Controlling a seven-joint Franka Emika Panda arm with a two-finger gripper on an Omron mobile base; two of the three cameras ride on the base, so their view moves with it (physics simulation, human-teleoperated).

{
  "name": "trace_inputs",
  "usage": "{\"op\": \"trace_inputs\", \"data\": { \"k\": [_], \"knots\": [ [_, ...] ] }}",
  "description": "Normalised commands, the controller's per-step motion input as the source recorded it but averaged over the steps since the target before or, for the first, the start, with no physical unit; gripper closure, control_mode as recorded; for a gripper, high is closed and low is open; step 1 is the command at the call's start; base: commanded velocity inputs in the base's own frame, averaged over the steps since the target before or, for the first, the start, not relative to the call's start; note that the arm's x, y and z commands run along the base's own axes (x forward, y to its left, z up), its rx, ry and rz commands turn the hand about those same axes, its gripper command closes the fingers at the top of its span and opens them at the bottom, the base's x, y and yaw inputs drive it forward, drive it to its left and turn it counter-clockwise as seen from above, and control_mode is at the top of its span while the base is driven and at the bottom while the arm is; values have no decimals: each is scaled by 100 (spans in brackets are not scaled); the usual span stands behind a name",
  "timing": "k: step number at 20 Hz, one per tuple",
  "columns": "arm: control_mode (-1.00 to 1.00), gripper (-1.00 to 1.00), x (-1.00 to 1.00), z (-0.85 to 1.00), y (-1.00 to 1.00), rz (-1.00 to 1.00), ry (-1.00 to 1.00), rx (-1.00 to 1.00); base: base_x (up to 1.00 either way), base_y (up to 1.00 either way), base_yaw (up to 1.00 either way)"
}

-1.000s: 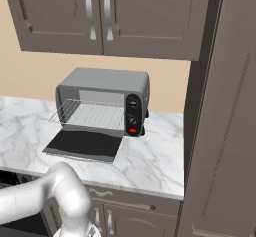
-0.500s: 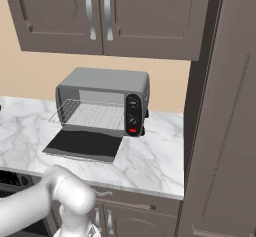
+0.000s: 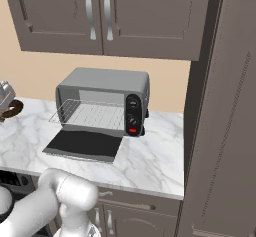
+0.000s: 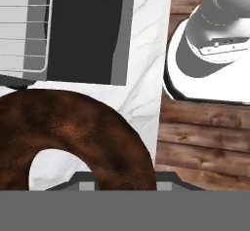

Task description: Pick up the bagel from the plate, place it on the toaster oven rack, close the door, and set the timer.

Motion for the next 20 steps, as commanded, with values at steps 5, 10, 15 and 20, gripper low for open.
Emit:
{"op": "trace_inputs", "data": {
  "k": [5, 10, 15, 20],
  "knots": [
    [-100, 100, 8, 1, -96, 16, 8, 8, 0, 0, 0],
    [-100, 100, 31, 0, -83, 21, 6, 5, 0, 0, 0],
    [-100, 100, 43, 0, -66, 22, 5, 1, 0, 0, 0],
    [-100, 100, 56, 0, -41, 29, 2, 1, 0, 0, 0]
  ]
}}
